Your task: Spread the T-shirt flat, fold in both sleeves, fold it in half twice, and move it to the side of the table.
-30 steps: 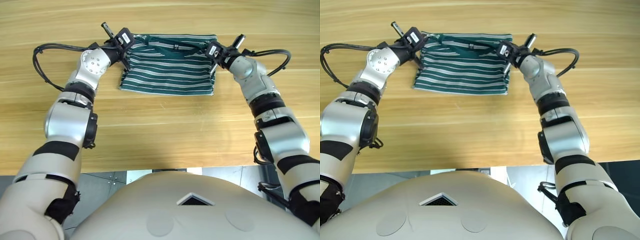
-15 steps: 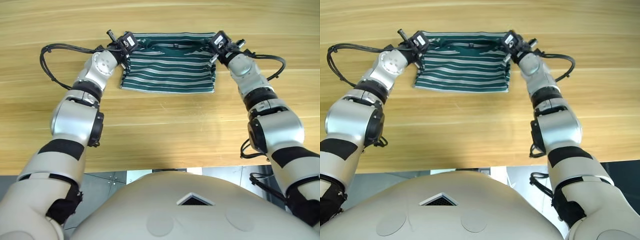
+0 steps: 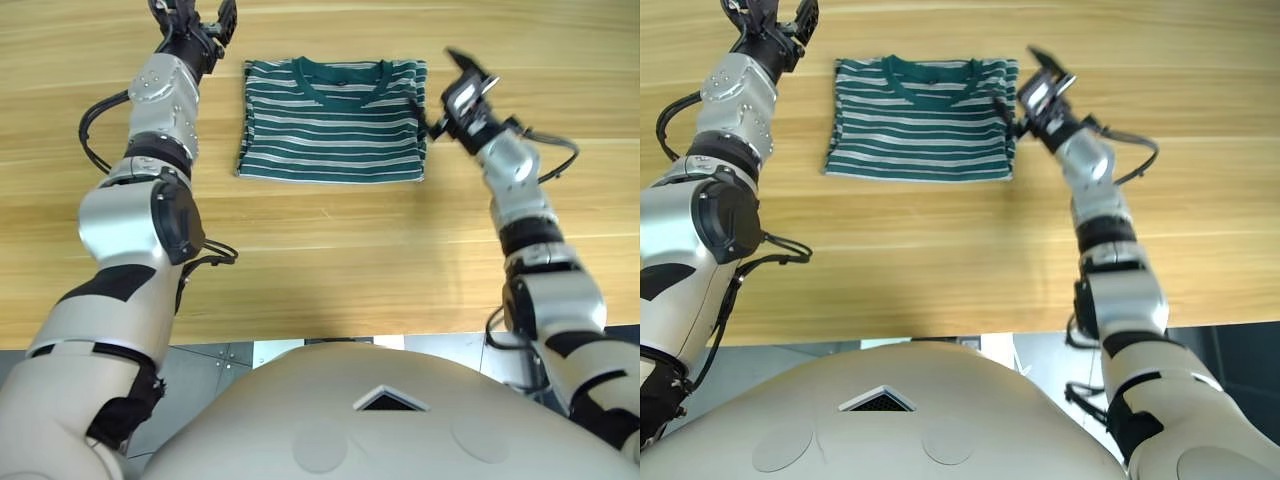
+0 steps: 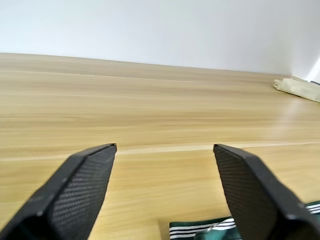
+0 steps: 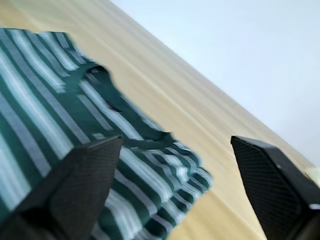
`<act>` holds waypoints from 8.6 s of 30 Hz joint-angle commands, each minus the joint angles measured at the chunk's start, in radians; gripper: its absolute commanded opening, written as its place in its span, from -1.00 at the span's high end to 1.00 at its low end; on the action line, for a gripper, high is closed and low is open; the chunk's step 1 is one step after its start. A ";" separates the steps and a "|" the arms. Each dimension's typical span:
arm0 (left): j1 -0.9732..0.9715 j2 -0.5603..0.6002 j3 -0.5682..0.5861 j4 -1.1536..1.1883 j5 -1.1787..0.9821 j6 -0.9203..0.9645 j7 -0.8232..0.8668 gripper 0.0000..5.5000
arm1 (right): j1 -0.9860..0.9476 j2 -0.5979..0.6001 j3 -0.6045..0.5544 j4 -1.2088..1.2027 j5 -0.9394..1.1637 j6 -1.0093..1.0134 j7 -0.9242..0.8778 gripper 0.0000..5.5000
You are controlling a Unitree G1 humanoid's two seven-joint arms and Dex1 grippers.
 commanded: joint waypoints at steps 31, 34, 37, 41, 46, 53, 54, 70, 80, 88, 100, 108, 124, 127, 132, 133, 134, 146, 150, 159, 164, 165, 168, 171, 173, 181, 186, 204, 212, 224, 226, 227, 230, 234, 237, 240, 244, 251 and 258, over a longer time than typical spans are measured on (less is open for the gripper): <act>0.534 0.052 0.007 -0.492 -0.307 -0.363 -0.897 -0.96 | -0.131 -0.089 0.146 -0.278 -0.523 0.479 -0.508 -0.96; 0.535 0.066 -0.033 -0.455 -0.229 -0.437 -0.832 -0.96 | -0.222 -0.047 0.212 0.003 -0.578 0.455 -0.599 -0.96; 0.529 0.077 -0.044 -0.444 -0.215 -0.466 -0.804 -0.96 | -0.276 0.007 0.269 0.261 -0.604 0.426 -0.664 -0.96; 0.521 0.079 -0.058 -0.428 -0.215 -0.481 -0.785 -0.96 | -0.304 0.039 0.327 0.443 -0.624 0.403 -0.708 -0.96; 0.514 0.078 -0.083 -0.412 -0.194 -0.508 -0.744 -0.96 | -0.238 0.014 0.362 0.439 -0.587 0.280 -0.663 -0.96; 0.474 0.084 -0.097 -0.376 -0.179 -0.522 -0.696 -0.96 | 0.234 -0.275 0.343 -0.557 -0.182 0.088 -0.225 -0.96; 0.472 0.079 -0.096 -0.381 -0.192 -0.519 -0.707 -0.96 | 0.287 -0.316 0.337 -0.677 -0.134 0.080 -0.185 -0.96; 0.488 0.076 -0.118 -0.406 -0.227 -0.556 -0.763 -0.96 | 0.493 -0.408 0.108 -1.043 0.052 0.098 -0.022 -0.96; 0.219 0.113 0.181 -0.263 -0.537 -0.131 -0.414 -0.96 | -0.182 0.181 0.393 -0.205 -0.420 0.361 -0.280 -0.96; 0.187 0.115 0.223 -0.156 -0.500 -0.077 -0.274 -0.96 | -0.416 0.332 0.462 0.518 -0.533 0.492 -0.618 -0.96; 0.223 0.049 0.172 -0.198 -0.419 -0.166 -0.380 -0.96 | -0.340 0.167 0.460 0.502 -0.530 0.476 -0.654 -0.96; 0.369 -0.045 0.068 -0.402 -0.403 -0.252 -0.689 -0.96 | -0.036 -0.015 0.405 -0.236 -0.490 0.529 -0.433 -0.96; 0.591 -0.031 -0.064 -0.655 -0.395 -0.314 -1.005 -0.96 | 0.217 -0.114 0.184 -0.821 -0.473 0.693 -0.307 -0.96; 0.711 0.059 -0.118 -0.797 -0.371 -0.363 -1.121 -0.96 | 0.294 -0.243 0.118 -0.924 -0.343 0.571 -0.169 -0.96; 0.896 0.240 -0.194 -0.942 -0.223 -0.486 -1.161 -0.96 | 0.493 -0.516 0.055 -1.019 -0.213 0.324 0.043 -0.96; 0.927 0.271 -0.203 -0.955 -0.187 -0.509 -1.149 -0.96 | 0.533 -0.558 0.046 -1.023 -0.199 0.292 0.075 -0.96; 0.961 0.298 -0.212 -0.969 -0.158 -0.525 -1.136 -0.96 | 0.571 -0.598 0.040 -1.016 -0.194 0.261 0.104 -0.96; 0.895 0.331 -0.436 -0.727 0.215 -0.711 -0.805 -0.96 | 0.488 -0.536 0.196 -0.740 -0.338 0.203 0.192 -0.96; 0.866 0.342 -0.497 -0.689 0.263 -0.737 -0.706 -0.96 | 0.448 -0.502 0.249 -0.691 -0.367 0.188 0.191 -0.96; 0.853 0.386 -0.602 -0.674 0.278 -0.775 -0.598 -0.96 | 0.435 -0.477 0.305 -0.669 -0.370 0.157 0.194 -0.96; 0.843 0.400 -0.643 -0.667 0.281 -0.794 -0.555 -0.96 | 0.439 -0.476 0.306 -0.675 -0.354 0.146 0.197 -0.96; 0.833 0.398 -0.645 -0.658 0.294 -0.799 -0.531 -0.96 | 0.434 -0.468 0.311 -0.666 -0.358 0.146 0.194 -0.96; 0.819 0.401 -0.659 -0.640 0.313 -0.810 -0.493 -0.96 | 0.428 -0.450 0.321 -0.651 -0.372 0.147 0.186 -0.96; 0.811 0.403 -0.683 -0.631 0.317 -0.830 -0.470 -0.96 | 0.428 -0.443 0.327 -0.640 -0.378 0.139 0.177 -0.96; 0.802 0.399 -0.695 -0.621 0.325 -0.838 -0.452 -0.96 | 0.429 -0.441 0.334 -0.637 -0.379 0.127 0.172 -0.96; 0.798 0.423 -0.754 -0.593 0.324 -0.871 -0.446 -0.71 | 0.421 -0.429 0.362 -0.592 -0.384 0.099 0.165 -0.47; 0.790 0.436 -0.788 -0.584 0.312 -0.878 -0.460 -0.38 | 0.406 -0.407 0.384 -0.569 -0.389 0.078 0.157 -0.09; 0.774 0.459 -0.867 -0.583 0.281 -0.883 -0.480 0.72 | 0.386 -0.399 0.385 -0.546 -0.369 0.055 0.120 1.00; 0.763 0.456 -0.878 -0.578 0.281 -0.883 -0.477 0.95 | 0.409 -0.450 0.334 -0.564 -0.321 0.039 0.120 1.00; 0.873 0.604 -0.883 -0.936 0.032 -0.882 -0.546 0.97 | 0.528 -0.612 0.164 -0.703 0.000 -0.071 0.199 1.00; 0.882 0.615 -0.878 -0.964 0.015 -0.875 -0.557 0.97 | 0.541 -0.617 0.156 -0.700 0.034 -0.095 0.219 1.00; 0.887 0.623 -0.875 -0.978 0.006 -0.875 -0.560 0.97 | 0.548 -0.620 0.157 -0.695 0.051 -0.114 0.233 1.00; 0.900 0.648 -0.870 -1.020 -0.023 -0.869 -0.573 0.97 | 0.590 -0.641 0.163 -0.725 0.115 -0.164 0.281 1.00; 0.935 0.692 -0.858 -1.086 -0.057 -0.867 -0.583 0.97 | 0.650 -0.677 0.174 -0.780 0.211 -0.201 0.350 1.00; 0.976 0.734 -0.862 -1.170 -0.111 -0.875 -0.595 0.97 | 0.693 -0.689 0.200 -0.826 0.281 -0.221 0.401 1.00; 1.018 0.768 -0.889 -1.274 -0.164 -0.887 -0.609 0.97 | 0.746 -0.701 0.198 -0.879 0.337 -0.249 0.417 1.00; 1.074 0.797 -0.902 -1.341 -0.226 -0.860 -0.628 0.97 | 0.795 -0.730 0.175 -0.909 0.377 -0.264 0.440 1.00; 1.050 0.702 -0.873 -1.209 -0.213 -0.797 -0.640 0.97 | 0.799 -0.707 0.133 -0.895 0.375 -0.239 0.438 1.00; 1.013 0.639 -0.787 -1.184 -0.278 -0.699 -0.641 0.97 | 0.775 -0.682 0.098 -0.894 0.402 -0.199 0.435 1.00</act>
